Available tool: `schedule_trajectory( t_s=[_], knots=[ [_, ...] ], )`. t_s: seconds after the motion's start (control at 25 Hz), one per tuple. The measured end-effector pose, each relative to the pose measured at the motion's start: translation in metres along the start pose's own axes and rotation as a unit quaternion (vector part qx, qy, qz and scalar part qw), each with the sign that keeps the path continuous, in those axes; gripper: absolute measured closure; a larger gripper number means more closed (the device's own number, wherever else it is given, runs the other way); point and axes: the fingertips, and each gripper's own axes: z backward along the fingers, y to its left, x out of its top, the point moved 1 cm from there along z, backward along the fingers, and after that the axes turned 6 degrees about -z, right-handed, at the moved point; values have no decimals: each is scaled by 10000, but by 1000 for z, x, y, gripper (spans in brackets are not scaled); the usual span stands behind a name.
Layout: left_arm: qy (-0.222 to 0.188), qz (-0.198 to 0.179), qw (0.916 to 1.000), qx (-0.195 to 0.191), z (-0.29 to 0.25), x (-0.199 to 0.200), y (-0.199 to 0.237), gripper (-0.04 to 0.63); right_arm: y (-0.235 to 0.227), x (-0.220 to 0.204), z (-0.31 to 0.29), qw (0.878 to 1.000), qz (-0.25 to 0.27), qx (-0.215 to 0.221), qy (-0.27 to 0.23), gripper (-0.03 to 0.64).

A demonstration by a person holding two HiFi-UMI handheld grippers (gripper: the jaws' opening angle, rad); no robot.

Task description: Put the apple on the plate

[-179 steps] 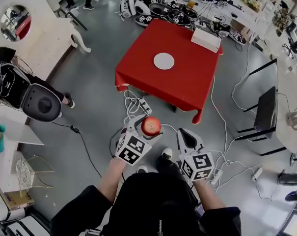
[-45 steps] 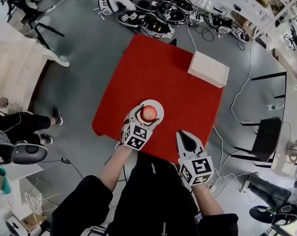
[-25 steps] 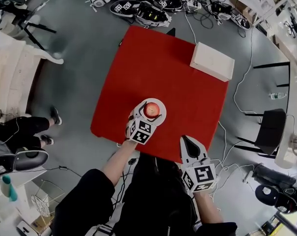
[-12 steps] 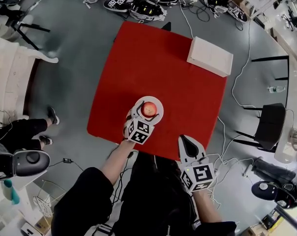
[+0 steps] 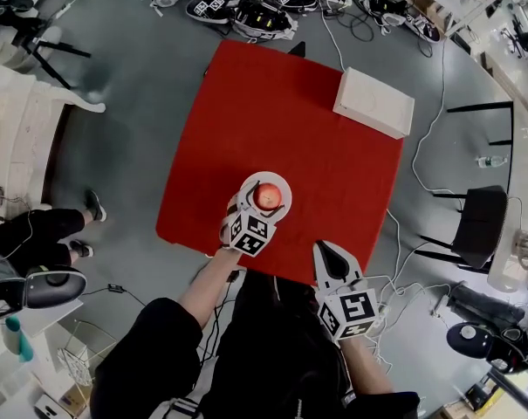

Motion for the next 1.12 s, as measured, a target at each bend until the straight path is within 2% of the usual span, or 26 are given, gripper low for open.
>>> schedule_trajectory(
  t_s=[0.16,0.6,0.88,1.0,1.08,1.12],
  knots=[
    [177,-65,9998,-34,-1,-8,-2,196,2,1,3,10000,-7,7,-29,605],
    [67,44,9999,73,12,-5,3,184,2,0,7,10000,38,52,1,606],
    [-416,52,9986,308,47,22,4,186,4,8,10,9996,159,189,-112,604],
    [-673,114,9973,287,64,35,-2,190,8,10,12,9992,231,295,-160,606],
    [-783,132,9964,298,73,39,-6,217,11,10,13,9988,260,384,-168,605],
    [-820,110,9959,357,77,41,-6,260,12,10,14,9985,283,436,-165,604]
  ],
)
